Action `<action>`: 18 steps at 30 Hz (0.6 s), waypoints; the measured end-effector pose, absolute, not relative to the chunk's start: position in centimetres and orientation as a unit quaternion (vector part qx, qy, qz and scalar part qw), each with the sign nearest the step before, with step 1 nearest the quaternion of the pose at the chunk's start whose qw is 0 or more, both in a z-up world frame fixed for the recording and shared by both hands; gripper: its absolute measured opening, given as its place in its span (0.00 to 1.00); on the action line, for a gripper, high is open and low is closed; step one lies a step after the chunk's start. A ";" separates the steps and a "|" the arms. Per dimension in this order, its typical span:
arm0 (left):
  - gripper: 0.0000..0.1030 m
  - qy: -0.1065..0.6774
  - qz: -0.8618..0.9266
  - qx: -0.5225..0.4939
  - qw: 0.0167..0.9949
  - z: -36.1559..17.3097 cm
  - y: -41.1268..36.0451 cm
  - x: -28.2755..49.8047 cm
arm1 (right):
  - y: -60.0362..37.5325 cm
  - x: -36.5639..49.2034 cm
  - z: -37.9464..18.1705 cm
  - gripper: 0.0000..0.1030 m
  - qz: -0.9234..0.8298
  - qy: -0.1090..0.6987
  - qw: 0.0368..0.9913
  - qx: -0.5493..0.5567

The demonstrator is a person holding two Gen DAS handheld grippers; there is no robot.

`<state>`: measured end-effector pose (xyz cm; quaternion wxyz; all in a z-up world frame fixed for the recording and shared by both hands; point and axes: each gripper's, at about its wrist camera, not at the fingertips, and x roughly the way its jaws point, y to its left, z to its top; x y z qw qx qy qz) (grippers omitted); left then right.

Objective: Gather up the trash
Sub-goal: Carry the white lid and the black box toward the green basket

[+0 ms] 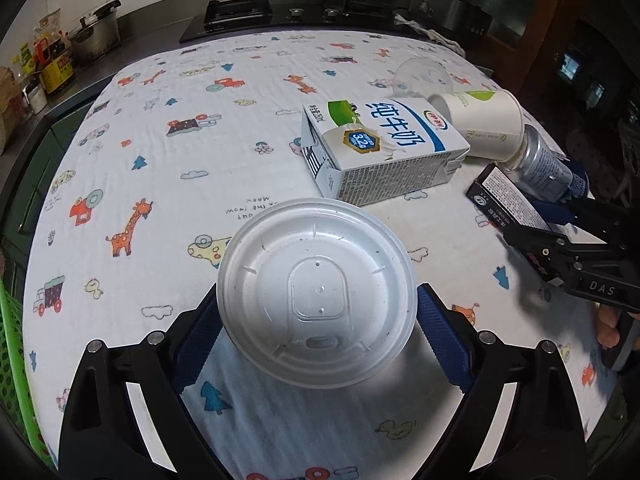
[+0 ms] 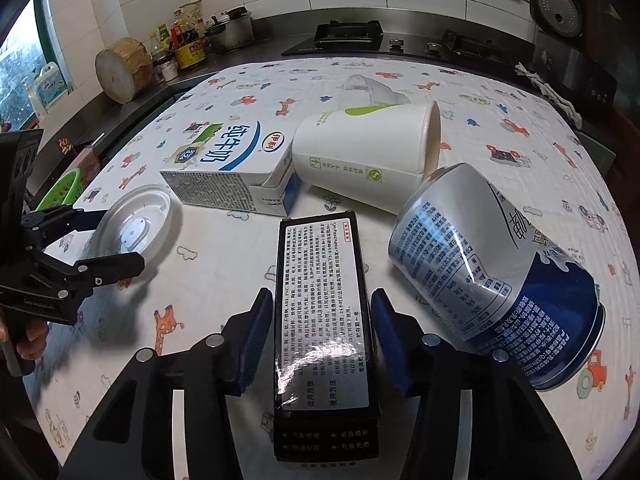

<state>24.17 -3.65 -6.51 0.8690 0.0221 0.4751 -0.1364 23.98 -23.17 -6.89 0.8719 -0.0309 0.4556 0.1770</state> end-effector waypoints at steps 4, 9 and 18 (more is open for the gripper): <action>0.88 0.462 -0.132 0.029 0.876 -5.5 -3.6 23.3 | -23.0 23.9 -6.8 0.53 0.185 0.457 0.870 -0.027; 0.88 0.449 -0.124 0.024 0.884 -3.8 -2.9 22.2 | -22.4 24.0 -7.0 0.56 0.180 0.456 0.871 -0.046; 0.88 0.421 -0.071 0.005 0.904 -0.2 -0.2 18.8 | -21.9 23.2 -7.0 0.45 0.174 0.453 0.873 -0.058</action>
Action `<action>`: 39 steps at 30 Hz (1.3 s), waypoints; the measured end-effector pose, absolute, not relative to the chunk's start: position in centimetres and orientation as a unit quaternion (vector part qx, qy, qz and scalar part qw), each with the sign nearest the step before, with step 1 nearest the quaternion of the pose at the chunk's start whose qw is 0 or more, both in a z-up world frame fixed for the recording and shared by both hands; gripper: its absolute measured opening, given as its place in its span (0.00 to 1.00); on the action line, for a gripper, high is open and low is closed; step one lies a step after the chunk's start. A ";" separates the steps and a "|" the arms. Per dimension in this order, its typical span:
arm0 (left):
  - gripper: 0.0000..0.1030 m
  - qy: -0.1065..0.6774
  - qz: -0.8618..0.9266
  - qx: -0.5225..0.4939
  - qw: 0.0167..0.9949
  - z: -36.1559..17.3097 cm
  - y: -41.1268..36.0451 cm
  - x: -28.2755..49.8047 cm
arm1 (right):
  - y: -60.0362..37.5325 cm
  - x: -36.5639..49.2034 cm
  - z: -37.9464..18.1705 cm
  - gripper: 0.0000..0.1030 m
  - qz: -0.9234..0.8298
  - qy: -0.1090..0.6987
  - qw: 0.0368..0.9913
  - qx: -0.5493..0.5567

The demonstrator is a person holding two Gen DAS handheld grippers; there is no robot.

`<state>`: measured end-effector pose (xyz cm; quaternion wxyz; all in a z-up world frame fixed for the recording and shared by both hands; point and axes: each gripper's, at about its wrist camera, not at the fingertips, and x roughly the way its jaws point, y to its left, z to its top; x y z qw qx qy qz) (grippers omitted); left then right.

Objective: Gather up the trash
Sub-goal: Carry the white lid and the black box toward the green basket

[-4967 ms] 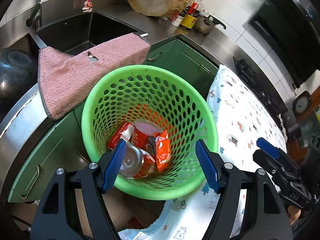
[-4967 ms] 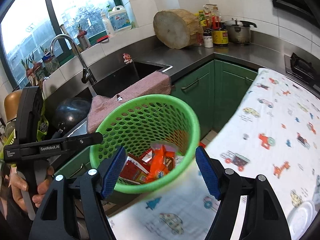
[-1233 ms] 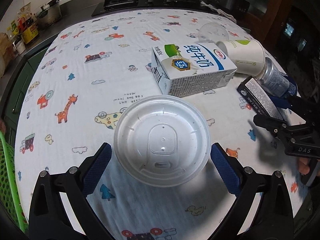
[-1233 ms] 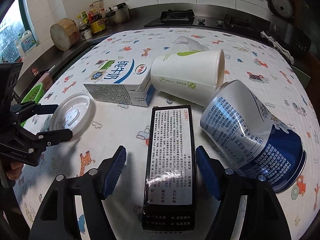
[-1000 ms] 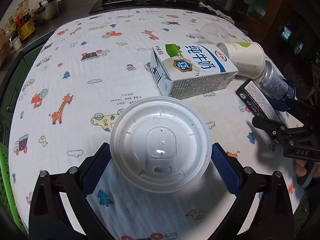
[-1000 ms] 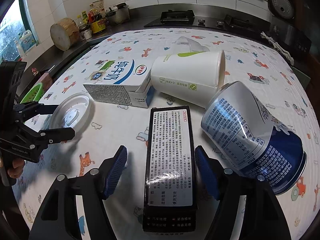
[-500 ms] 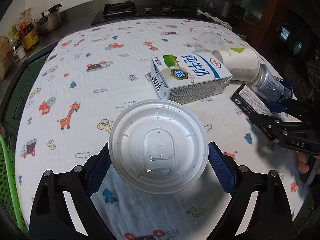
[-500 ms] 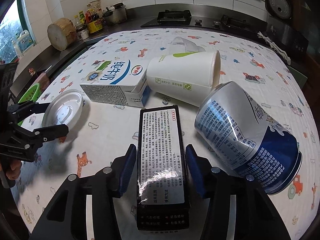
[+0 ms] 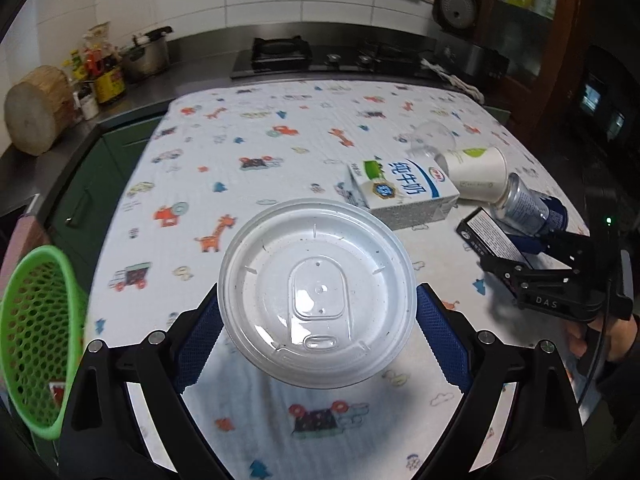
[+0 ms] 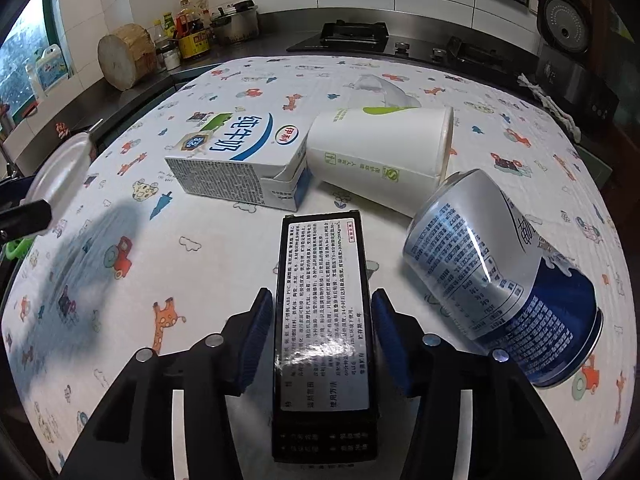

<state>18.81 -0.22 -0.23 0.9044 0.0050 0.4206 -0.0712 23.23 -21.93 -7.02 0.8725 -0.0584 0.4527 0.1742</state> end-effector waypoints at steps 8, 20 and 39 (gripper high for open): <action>0.88 0.394 -0.031 -0.014 0.918 2.3 2.7 15.2 | -20.6 21.6 -6.2 0.44 0.189 0.445 0.873 -0.061; 0.88 0.370 0.046 -0.041 0.927 4.9 11.9 12.4 | -13.0 20.3 -2.0 0.44 0.263 0.417 0.868 -0.063; 0.88 0.436 0.193 -0.137 0.869 -2.2 31.4 12.2 | 5.5 20.0 -0.5 0.44 0.370 0.408 0.824 -0.132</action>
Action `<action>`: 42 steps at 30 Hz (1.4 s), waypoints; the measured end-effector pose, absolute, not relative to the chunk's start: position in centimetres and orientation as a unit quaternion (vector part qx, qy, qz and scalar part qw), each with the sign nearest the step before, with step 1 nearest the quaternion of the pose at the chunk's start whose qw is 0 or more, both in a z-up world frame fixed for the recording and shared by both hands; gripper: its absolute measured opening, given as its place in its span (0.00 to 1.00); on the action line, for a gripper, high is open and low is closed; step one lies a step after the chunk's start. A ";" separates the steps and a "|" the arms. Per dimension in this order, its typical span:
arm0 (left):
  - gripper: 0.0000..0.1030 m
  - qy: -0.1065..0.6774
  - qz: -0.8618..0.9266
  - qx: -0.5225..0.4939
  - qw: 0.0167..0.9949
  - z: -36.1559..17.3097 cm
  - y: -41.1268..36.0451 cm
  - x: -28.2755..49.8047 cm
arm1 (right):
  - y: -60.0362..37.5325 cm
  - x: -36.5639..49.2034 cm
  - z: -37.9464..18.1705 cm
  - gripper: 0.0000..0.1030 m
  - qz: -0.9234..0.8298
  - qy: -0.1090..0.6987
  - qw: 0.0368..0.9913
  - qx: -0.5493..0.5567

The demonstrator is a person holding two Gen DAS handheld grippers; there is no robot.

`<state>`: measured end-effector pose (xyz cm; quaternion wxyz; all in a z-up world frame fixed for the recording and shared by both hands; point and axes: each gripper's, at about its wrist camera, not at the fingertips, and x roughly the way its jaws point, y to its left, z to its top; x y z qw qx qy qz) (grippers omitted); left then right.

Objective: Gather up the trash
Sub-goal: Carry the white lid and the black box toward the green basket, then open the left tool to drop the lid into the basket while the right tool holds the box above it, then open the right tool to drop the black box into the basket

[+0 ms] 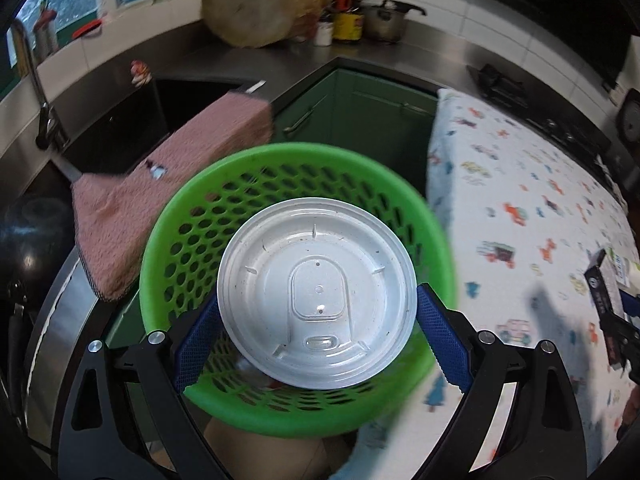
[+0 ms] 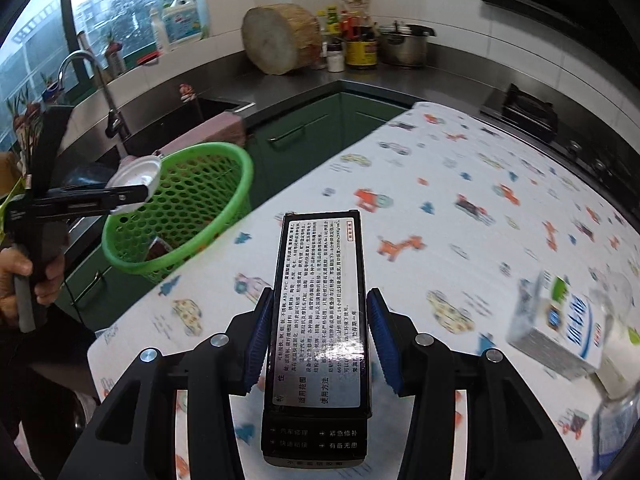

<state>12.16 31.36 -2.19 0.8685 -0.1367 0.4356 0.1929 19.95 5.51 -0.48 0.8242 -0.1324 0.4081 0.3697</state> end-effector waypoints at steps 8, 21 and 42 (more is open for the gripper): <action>0.90 0.467 0.207 -0.165 0.844 -5.6 34.6 12.3 | 11.8 19.7 -1.0 0.44 0.403 0.411 0.804 -0.151; 0.92 0.463 0.205 -0.200 0.839 -6.4 36.8 11.7 | 17.7 19.5 -1.6 0.44 0.436 0.412 0.785 -0.154; 0.92 0.405 0.223 -0.239 0.854 -3.0 38.0 6.6 | 24.6 19.1 -3.2 0.54 0.469 0.424 0.761 -0.145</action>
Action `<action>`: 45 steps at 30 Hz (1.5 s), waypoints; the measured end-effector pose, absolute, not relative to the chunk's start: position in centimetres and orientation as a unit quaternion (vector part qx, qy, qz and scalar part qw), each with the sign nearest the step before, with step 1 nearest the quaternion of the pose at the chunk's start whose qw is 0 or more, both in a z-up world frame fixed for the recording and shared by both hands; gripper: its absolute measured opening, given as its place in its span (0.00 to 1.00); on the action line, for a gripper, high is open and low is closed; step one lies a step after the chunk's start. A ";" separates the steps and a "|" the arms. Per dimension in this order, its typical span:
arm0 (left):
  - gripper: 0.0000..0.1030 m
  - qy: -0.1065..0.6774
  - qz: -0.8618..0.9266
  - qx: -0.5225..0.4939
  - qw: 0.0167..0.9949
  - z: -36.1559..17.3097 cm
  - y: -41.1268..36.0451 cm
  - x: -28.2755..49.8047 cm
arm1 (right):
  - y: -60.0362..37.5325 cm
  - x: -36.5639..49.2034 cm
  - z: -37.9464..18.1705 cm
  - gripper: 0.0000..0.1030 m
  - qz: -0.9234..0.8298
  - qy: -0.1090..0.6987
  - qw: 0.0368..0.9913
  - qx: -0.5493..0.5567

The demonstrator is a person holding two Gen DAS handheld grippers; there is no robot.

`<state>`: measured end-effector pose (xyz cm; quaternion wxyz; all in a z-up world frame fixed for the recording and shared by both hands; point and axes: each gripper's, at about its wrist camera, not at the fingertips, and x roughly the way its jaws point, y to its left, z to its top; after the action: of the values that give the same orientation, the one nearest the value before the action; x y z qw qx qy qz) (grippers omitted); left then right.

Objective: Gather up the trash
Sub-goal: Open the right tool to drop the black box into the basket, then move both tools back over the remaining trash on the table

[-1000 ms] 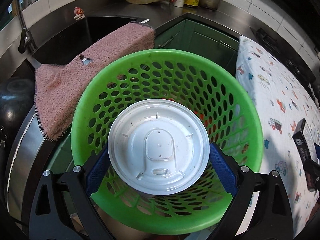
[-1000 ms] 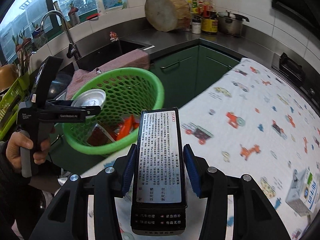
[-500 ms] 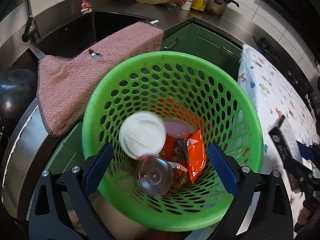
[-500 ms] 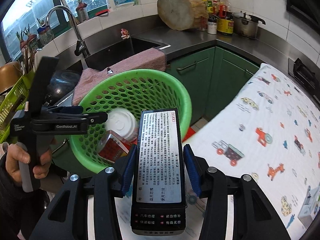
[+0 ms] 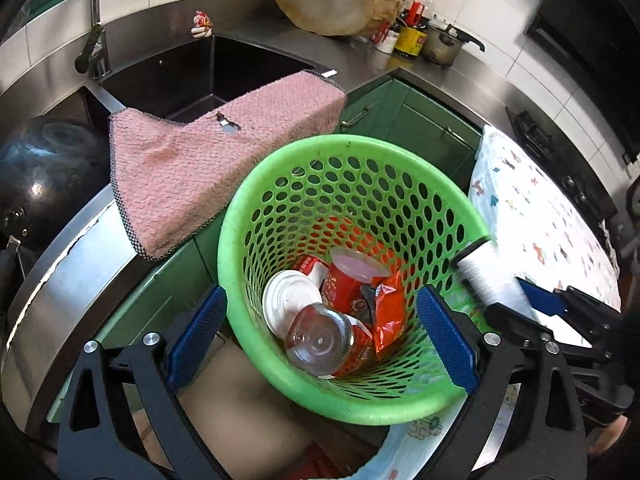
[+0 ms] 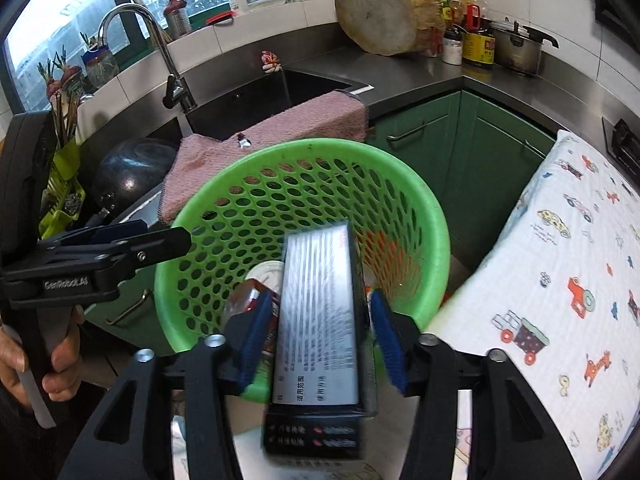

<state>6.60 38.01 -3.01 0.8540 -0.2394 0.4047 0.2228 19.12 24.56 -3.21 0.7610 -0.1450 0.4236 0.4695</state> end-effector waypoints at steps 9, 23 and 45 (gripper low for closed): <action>0.92 0.398 0.217 -0.232 0.861 -1.6 36.6 6.2 | 21.8 18.5 -1.6 0.61 0.467 0.408 0.772 -0.138; 0.93 0.395 0.167 -0.193 0.883 1.0 29.4 7.7 | 9.7 18.1 1.0 0.72 0.406 0.388 0.819 -0.119; 0.94 0.413 0.034 -0.097 0.905 4.0 10.5 13.9 | -18.2 20.7 2.1 0.84 0.221 0.397 0.886 -0.096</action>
<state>13.87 10.52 4.02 0.9051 -0.0971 0.4126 0.0338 20.69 -18.18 2.09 0.8858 -0.0958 0.3966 0.2212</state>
